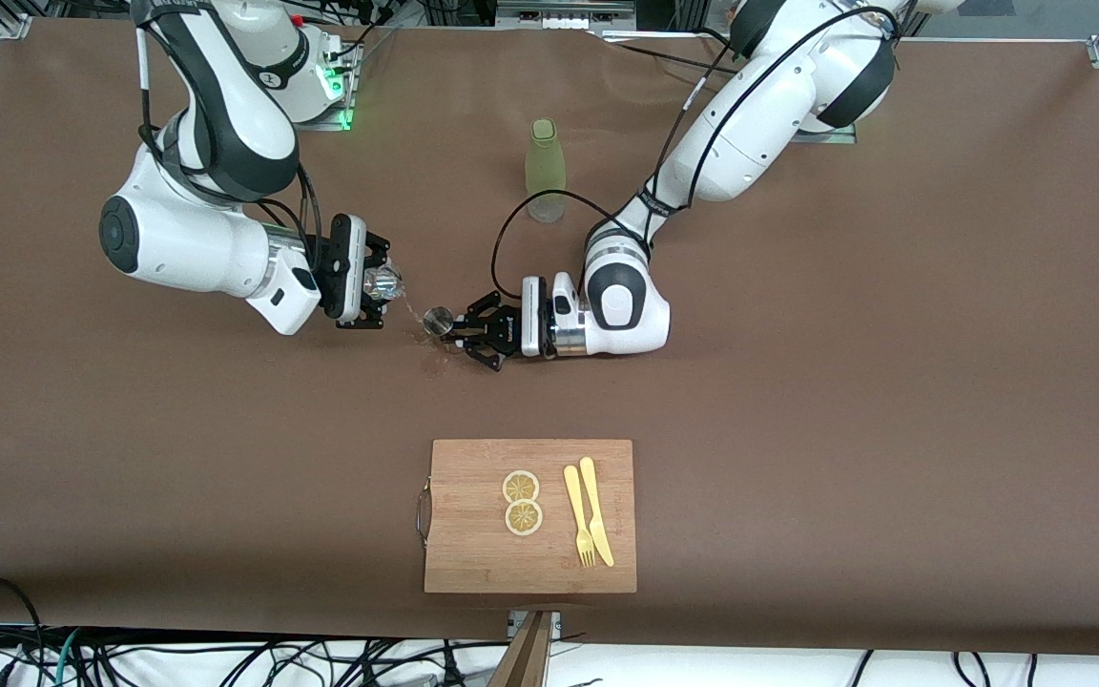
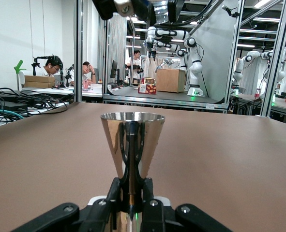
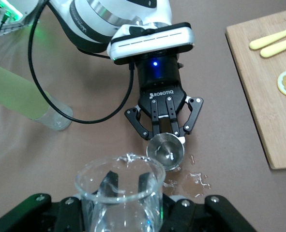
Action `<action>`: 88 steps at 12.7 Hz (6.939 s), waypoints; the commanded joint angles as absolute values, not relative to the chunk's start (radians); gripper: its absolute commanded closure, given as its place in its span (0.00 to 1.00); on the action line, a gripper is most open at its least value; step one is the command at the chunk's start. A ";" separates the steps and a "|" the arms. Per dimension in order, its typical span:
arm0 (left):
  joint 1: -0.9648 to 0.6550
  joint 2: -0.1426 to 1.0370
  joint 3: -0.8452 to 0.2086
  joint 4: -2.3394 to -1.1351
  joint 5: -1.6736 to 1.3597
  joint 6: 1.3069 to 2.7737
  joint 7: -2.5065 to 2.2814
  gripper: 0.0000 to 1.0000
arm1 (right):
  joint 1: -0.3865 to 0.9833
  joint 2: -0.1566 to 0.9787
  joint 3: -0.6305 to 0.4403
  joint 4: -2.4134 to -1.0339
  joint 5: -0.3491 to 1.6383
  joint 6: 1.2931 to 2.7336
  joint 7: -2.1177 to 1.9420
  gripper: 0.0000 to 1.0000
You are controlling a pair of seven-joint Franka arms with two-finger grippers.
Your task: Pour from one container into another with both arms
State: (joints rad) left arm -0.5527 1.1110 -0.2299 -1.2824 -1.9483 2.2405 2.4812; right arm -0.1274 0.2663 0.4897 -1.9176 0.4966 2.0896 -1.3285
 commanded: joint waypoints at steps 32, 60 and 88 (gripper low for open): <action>-0.525 1.028 -0.221 -1.375 -1.983 2.249 2.523 1.00 | -0.146 0.265 0.512 -1.957 0.751 2.206 -1.509 0.77; 0.198 0.851 0.371 -1.772 -1.157 1.194 2.835 1.00 | -0.261 0.956 -0.091 -1.683 1.095 1.443 -2.810 0.76; 0.215 0.870 0.479 -1.497 -0.861 1.163 2.284 0.00 | -0.104 0.235 -0.258 -1.859 0.470 1.727 -1.402 0.00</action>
State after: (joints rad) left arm 0.2343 0.9343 0.4694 -1.5276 -0.9322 1.1572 2.4445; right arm -0.1248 0.3220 -0.2716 -1.8180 0.5309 1.7057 -1.5710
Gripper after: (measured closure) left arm 0.000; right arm 0.000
